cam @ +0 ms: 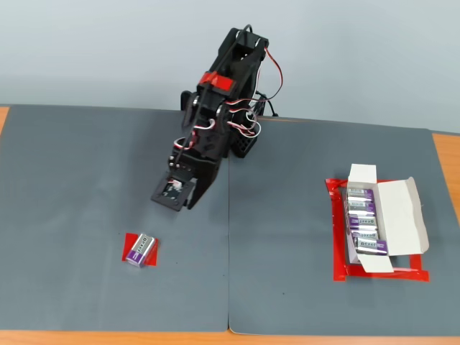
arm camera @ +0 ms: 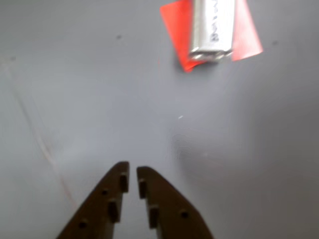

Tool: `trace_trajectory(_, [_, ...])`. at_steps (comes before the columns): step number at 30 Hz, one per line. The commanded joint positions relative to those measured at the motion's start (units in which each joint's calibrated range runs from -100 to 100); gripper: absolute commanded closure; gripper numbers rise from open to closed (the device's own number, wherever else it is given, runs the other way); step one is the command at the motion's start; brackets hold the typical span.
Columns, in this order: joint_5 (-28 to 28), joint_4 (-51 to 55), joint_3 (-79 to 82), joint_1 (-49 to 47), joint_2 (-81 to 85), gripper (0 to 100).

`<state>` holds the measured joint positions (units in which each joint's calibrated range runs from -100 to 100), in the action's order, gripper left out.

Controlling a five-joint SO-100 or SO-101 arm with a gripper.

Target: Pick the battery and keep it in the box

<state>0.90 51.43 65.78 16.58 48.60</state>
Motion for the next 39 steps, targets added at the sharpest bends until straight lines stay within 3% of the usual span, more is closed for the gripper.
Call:
trace_trajectory(1, [0.79,-2.21,-6.85,2.85,-7.18,98])
trace_trajectory(14, [0.74,-4.82,-25.76,3.60,-28.80,98])
trace_trajectory(34, [0.79,-4.82,-38.33,4.20,-44.32,98])
trace_trajectory(39, [0.84,-4.47,-39.96,4.20,-47.20,88])
